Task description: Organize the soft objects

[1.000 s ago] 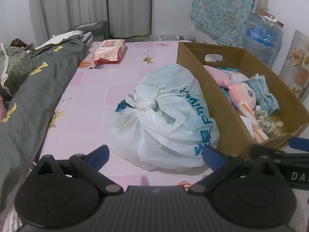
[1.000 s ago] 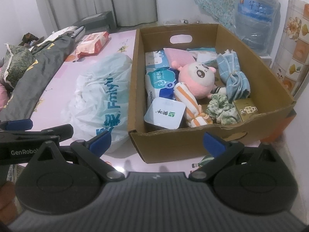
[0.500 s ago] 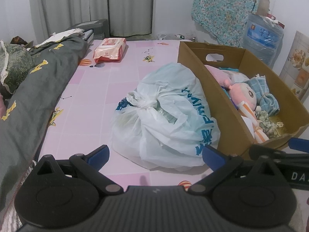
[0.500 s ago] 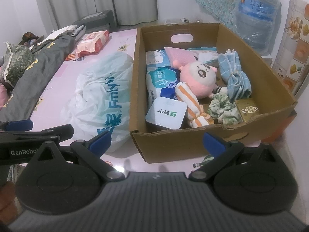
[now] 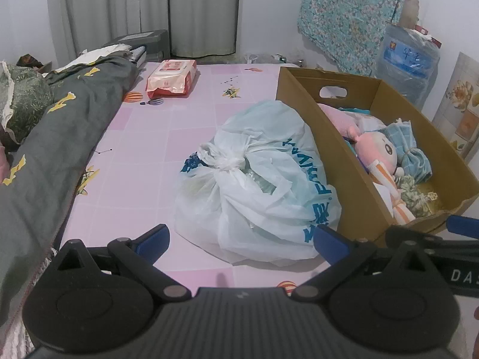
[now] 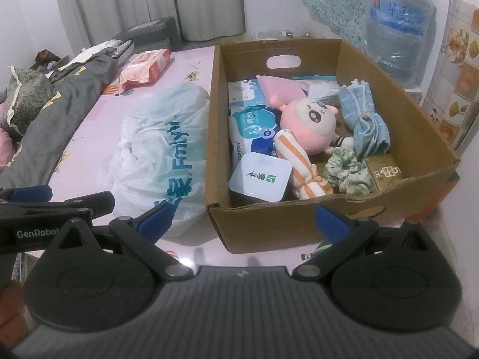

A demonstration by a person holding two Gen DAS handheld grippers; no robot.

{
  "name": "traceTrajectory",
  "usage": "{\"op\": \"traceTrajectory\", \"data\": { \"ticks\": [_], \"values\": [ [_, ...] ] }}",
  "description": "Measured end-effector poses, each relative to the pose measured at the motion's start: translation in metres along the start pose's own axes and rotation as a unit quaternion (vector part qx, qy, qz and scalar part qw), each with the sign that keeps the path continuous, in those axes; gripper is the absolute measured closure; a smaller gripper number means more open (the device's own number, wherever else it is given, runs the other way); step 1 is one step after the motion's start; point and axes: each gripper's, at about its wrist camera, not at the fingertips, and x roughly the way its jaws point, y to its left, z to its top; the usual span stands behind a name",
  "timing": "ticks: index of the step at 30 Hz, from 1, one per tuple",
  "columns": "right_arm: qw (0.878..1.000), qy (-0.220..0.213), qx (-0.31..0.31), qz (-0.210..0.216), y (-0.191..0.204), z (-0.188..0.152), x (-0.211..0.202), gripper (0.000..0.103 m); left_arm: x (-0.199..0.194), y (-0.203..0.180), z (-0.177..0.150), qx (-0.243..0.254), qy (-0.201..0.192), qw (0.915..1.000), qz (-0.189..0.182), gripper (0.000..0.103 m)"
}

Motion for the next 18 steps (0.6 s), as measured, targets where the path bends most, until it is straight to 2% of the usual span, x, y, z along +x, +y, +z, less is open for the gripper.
{"op": "traceTrajectory", "data": {
  "ticks": [18],
  "values": [
    [1.0, 0.001, -0.006, 0.002, 0.0031, 0.0013, 0.0008, 0.001, 0.0011, 0.0034, 0.0016, -0.007, 0.003, 1.0, 0.0, 0.0]
  ]
}}
